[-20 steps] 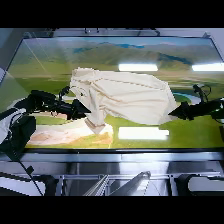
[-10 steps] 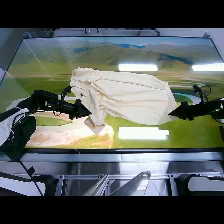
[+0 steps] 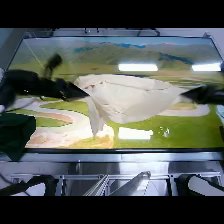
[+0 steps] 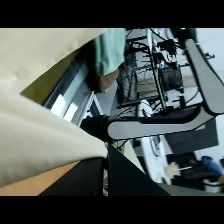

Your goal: Fold the shirts.

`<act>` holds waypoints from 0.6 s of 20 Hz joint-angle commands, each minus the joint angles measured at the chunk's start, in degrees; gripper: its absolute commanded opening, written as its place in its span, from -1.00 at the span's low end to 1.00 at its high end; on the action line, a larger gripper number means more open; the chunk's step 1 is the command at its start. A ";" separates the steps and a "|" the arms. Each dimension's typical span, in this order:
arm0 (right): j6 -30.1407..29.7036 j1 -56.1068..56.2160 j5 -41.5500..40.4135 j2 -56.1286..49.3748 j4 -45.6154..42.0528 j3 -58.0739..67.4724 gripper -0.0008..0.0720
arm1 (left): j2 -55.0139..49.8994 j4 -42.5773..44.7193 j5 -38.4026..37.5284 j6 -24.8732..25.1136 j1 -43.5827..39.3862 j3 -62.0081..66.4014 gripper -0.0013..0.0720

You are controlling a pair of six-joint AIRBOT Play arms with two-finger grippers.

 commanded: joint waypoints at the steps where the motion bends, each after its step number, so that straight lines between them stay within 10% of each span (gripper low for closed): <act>1: -5.70 -11.32 2.27 14.60 34.38 6.62 -0.93 | 17.11 -4.26 4.66 -1.27 8.22 15.41 -0.92; 7: -6.69 -26.67 -15.28 26.69 45.13 18.16 -0.93 | 23.23 -4.13 -0.52 -0.28 42.27 48.19 -0.91; 12: 1.81 -22.40 -15.56 23.93 22.67 18.32 -0.93 | 10.75 -0.55 4.96 -6.47 29.77 40.92 -0.91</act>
